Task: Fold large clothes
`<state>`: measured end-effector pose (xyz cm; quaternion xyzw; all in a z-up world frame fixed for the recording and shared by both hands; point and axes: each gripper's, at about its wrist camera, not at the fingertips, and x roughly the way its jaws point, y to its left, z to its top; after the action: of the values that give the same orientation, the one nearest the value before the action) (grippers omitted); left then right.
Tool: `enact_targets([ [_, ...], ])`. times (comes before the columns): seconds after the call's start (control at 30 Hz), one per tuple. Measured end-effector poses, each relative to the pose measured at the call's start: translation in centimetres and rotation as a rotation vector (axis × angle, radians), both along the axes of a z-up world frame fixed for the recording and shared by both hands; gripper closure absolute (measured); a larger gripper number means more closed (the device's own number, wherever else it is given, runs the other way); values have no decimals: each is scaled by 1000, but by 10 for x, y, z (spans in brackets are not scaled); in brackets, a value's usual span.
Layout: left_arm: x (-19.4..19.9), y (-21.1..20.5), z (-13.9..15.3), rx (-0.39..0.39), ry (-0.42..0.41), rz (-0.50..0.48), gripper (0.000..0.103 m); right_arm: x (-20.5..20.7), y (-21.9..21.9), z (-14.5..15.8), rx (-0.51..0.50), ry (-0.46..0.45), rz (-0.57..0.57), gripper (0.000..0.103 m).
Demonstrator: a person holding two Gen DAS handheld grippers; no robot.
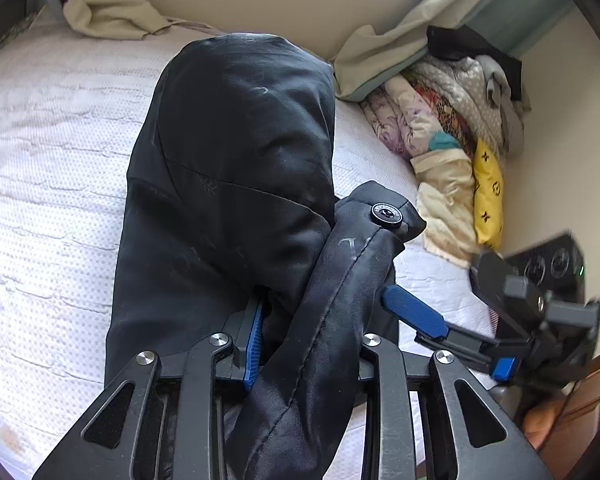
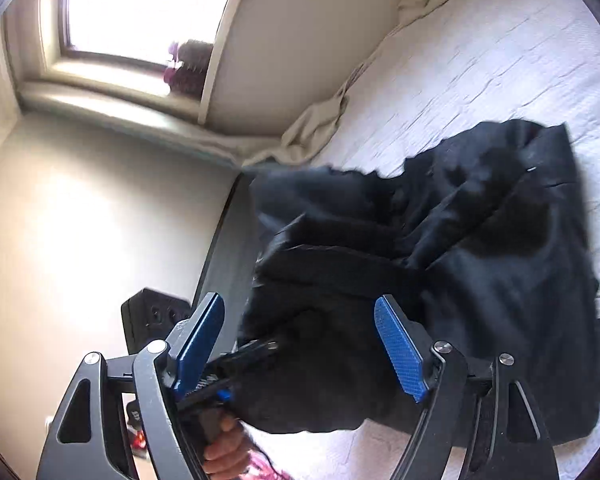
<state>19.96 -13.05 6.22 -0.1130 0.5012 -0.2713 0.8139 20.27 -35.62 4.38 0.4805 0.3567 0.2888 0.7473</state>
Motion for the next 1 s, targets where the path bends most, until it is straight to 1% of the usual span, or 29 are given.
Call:
enact_targets([
  [0.1,-6,-7,-1,42,-29,-18,69,17,15,2,-21,62,39,26],
  [0.17,-10,-12,-2,70,-49,-30,69,31,23,2,-11,109,75,25],
  [0.23,-14,-16,-3,107,-78,-42,69,42,29,-1,-8,138,111,23],
  [0.3,-19,-21,-5,148,-108,-60,69,47,34,-6,-41,160,121,21],
  [0.33,-20,-23,-6,163,-118,-67,69,42,36,-9,-52,168,125,20],
  [0.5,-28,-33,-16,217,-152,-125,67,59,48,-22,-156,224,172,19],
  [0.53,-29,-35,-17,226,-160,-134,69,61,49,-26,-171,230,175,19],
  [0.57,-30,-37,-17,233,-166,-141,66,64,51,-30,-191,237,175,19],
  [0.63,-34,-42,-20,241,-175,-173,66,67,51,-38,-236,252,163,24],
  [0.67,-36,-44,-21,250,-181,-183,65,69,53,-43,-259,262,161,29],
  [0.7,-38,-45,-23,262,-187,-195,63,71,54,-49,-274,271,164,38],
  [0.73,-39,-45,-23,264,-186,-200,62,72,55,-51,-282,274,166,42],
  [0.8,-41,-39,-21,229,-175,-210,56,72,54,-54,-285,271,162,57],
  [0.87,-44,-33,-16,173,-161,-220,50,69,51,-55,-291,266,151,65],
  [0.9,-46,-29,-14,153,-157,-221,47,68,49,-55,-287,263,145,67],
  [1.0,-56,-16,-1,97,-138,-228,44,65,42,-57,-272,260,103,72],
])
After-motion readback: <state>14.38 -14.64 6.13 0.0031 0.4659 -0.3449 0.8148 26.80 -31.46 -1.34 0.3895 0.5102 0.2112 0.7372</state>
